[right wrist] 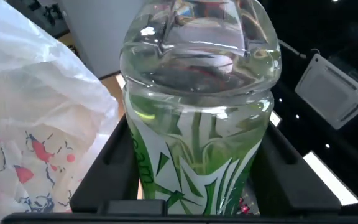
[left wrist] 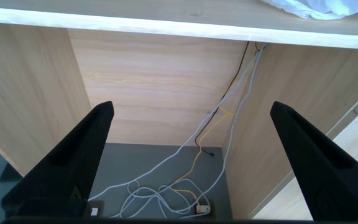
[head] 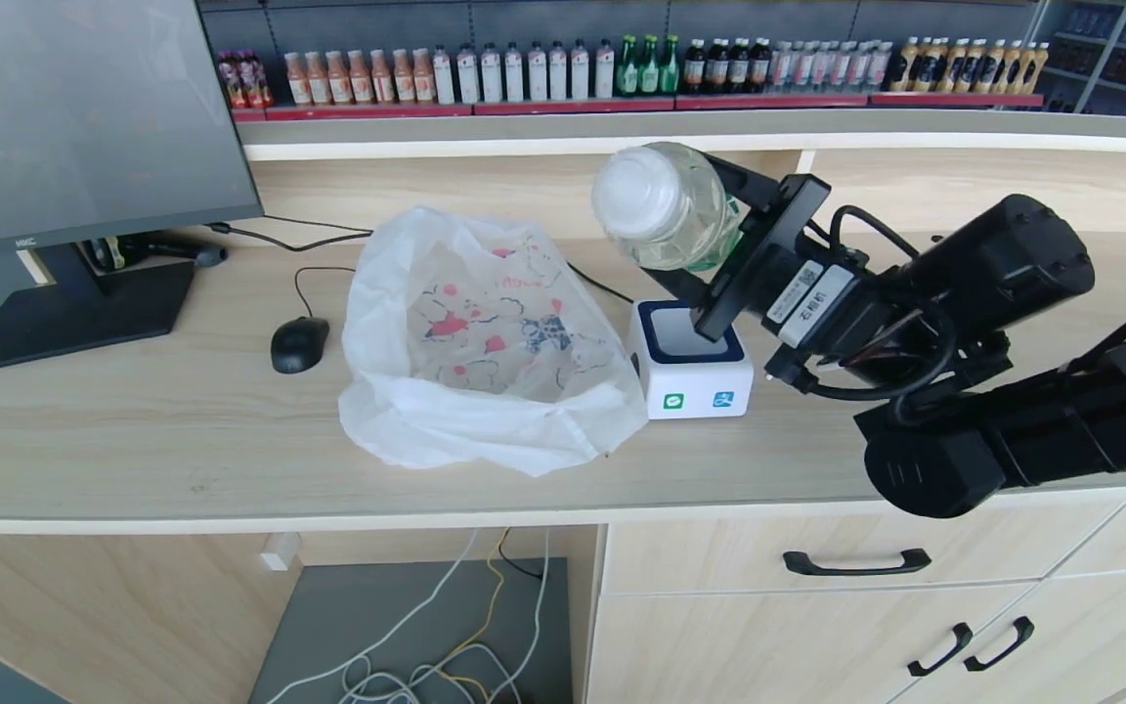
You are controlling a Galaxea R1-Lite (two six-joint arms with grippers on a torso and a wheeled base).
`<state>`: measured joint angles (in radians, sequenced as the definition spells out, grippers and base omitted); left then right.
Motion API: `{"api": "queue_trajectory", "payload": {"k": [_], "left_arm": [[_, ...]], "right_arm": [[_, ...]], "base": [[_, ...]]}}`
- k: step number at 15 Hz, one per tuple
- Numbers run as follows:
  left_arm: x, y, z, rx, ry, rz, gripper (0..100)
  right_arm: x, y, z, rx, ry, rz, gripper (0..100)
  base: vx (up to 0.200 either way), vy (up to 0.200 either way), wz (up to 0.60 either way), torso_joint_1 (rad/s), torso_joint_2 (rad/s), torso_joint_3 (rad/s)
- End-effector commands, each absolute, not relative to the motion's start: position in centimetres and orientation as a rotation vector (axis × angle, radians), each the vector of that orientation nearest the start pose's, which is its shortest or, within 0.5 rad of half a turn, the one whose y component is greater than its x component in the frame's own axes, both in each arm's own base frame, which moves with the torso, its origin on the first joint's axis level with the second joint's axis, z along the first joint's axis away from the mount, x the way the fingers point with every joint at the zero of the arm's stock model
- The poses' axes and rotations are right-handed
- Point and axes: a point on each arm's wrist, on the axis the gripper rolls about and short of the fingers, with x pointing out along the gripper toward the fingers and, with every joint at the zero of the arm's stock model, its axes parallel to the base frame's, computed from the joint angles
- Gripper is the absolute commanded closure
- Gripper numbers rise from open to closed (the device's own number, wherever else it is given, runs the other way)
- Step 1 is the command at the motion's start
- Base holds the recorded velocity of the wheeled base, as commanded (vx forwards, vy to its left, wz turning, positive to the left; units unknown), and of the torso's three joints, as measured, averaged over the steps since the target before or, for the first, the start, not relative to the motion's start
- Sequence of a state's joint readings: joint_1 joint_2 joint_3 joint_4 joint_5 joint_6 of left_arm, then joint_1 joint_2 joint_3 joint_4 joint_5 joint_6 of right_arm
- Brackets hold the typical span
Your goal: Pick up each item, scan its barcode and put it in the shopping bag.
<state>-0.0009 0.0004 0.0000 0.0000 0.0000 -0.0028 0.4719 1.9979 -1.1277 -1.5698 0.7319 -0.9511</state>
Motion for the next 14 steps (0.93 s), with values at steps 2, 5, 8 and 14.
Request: {"api": "queue_trajectory", "payload": {"k": [2, 5, 8, 14], "left_arm": [[-2.3, 0.0, 7.5, -0.003, 0.000, -0.002, 0], [-2.3, 0.0, 7.5, -0.003, 0.000, 0.000, 0], [-2.3, 0.0, 7.5, -0.003, 0.000, -0.002, 0], [-2.3, 0.0, 7.5, -0.003, 0.000, -0.002, 0]], "right_arm": [[32.5, 17.6, 24.2, -0.938, -1.236, 0.733, 100], [32.4, 17.0, 22.7, -0.990, -1.215, 0.766, 100], [32.4, 16.8, 22.4, -1.007, -1.226, 0.784, 100], [32.6, 16.1, 21.8, -1.063, -1.270, 0.841, 100]], "base": [[0.000, 0.000, 0.00, 0.000, 0.00, 0.000], [0.000, 0.000, 0.00, 0.000, 0.00, 0.000], [0.000, 0.000, 0.00, 0.000, 0.00, 0.000], [0.000, 0.000, 0.00, 0.000, 0.00, 0.000]]}}
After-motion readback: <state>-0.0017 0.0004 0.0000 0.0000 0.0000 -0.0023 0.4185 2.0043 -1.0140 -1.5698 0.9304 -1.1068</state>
